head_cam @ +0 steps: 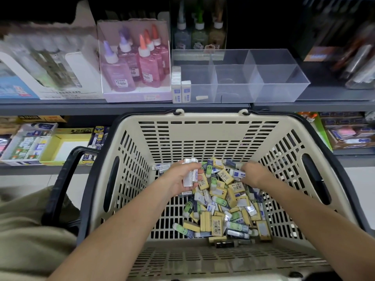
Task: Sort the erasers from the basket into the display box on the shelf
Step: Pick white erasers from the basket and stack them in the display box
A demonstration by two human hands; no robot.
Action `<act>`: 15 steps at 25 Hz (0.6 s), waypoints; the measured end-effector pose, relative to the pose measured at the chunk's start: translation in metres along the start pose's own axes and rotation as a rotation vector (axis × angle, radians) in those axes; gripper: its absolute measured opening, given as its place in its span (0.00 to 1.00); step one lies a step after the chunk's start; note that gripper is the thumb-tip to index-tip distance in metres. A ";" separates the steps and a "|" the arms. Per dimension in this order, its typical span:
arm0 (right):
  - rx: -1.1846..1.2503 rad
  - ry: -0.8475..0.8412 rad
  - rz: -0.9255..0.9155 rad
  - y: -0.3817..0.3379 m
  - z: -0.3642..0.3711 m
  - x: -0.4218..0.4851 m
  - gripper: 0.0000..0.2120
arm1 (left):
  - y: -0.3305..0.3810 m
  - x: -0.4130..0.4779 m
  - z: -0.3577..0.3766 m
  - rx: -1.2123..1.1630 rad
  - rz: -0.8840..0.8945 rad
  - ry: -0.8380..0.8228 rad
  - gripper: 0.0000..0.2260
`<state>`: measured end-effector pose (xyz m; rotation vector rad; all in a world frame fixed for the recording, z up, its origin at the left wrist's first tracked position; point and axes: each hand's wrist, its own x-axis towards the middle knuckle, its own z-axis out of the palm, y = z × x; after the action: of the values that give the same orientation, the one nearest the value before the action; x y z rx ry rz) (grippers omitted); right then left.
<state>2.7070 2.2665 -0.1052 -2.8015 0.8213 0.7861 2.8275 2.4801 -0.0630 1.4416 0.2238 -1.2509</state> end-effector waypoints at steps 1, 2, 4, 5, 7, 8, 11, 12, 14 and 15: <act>0.002 -0.014 -0.001 0.000 -0.002 -0.001 0.10 | 0.000 0.000 0.000 0.001 -0.002 -0.001 0.18; 0.021 -0.026 0.005 -0.001 -0.004 -0.002 0.09 | -0.001 0.000 0.000 0.004 -0.003 -0.003 0.15; 0.096 -0.038 0.024 0.000 -0.010 -0.003 0.05 | -0.001 -0.001 0.001 0.007 -0.007 -0.010 0.11; 0.116 -0.040 0.032 0.001 -0.012 -0.003 0.04 | -0.001 -0.001 0.001 0.003 -0.009 -0.013 0.11; 0.082 -0.046 0.050 0.002 -0.013 -0.004 0.05 | -0.001 -0.001 0.002 0.000 -0.006 -0.017 0.11; 0.062 -0.047 0.063 0.002 -0.013 -0.005 0.07 | -0.001 -0.001 0.002 -0.002 -0.005 -0.018 0.12; 0.039 -0.063 0.067 0.002 -0.010 -0.006 0.06 | -0.001 -0.001 0.003 -0.014 -0.005 -0.030 0.12; 0.022 -0.066 0.068 0.001 -0.010 -0.008 0.07 | -0.001 -0.001 0.002 -0.024 -0.002 -0.040 0.10; -0.022 -0.054 0.056 0.002 -0.009 -0.010 0.08 | -0.002 -0.001 0.002 -0.041 0.006 -0.057 0.07; -0.027 -0.045 0.046 0.002 -0.010 -0.011 0.08 | -0.002 -0.001 0.001 -0.044 0.012 -0.061 0.05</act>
<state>2.7025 2.2676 -0.0908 -2.7861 0.8775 0.8708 2.8250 2.4800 -0.0635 1.3633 0.2002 -1.2704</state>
